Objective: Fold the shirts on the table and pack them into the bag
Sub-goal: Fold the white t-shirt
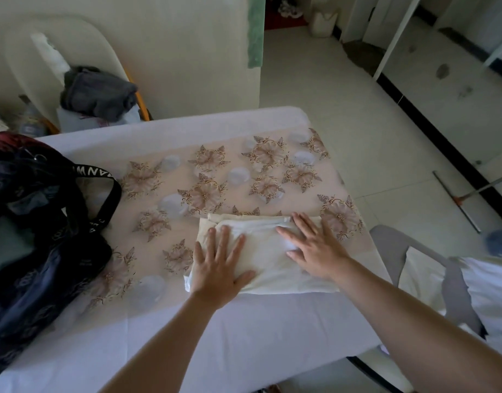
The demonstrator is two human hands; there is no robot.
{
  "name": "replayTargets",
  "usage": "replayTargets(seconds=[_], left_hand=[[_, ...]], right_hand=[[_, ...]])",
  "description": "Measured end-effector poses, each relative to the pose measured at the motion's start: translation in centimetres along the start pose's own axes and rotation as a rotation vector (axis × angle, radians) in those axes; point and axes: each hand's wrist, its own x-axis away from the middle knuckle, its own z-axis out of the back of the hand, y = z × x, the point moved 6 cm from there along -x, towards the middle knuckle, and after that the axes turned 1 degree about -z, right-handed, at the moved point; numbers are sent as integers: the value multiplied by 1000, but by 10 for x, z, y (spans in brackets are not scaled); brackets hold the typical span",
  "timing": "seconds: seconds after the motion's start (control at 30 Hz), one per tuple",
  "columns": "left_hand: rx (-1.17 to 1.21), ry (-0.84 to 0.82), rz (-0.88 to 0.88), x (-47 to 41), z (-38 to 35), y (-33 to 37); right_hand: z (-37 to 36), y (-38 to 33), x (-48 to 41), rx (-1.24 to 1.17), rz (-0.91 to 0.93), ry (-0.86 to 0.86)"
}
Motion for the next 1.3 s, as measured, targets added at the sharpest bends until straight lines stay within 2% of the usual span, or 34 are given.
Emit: replayTargets(seconds=[0.17,0.3,0.37,0.5,0.6,0.7,0.8,0.87,0.93,1.07,1.13,1.2,1.3], left_hand=[[-105,-47,-146,-40,22,-38],[-194,-155,9,-64,50,-53],[-108,-93,-4,-60,59,-34],[66,83,-169,-12,34,18],[87,39,-186,36,-5,21],[109,57,-202,65,-13,12],[152,109,-254,78,-3,17],[194,119,-328,91,2,24],[216,143,-361,104,5,29],[302,287,-314,113,13,24],[308,314,-320,111,18,23],[308,250,-268,104,23,22],[358,12,-70,92,44,12]], right_hand=[[1,-11,13,-39,-71,82],[7,-34,24,-115,-59,105],[7,-44,27,-160,-44,59],[12,-62,38,-184,5,31],[13,-77,54,-147,93,137],[15,-86,64,-59,143,234],[18,-105,73,-86,341,294],[12,-115,78,-90,433,216],[4,-116,80,-97,419,86],[-12,-110,81,90,399,-64],[-17,-108,82,101,403,-86],[-16,-107,81,21,391,-45],[3,-109,80,-239,311,102]])
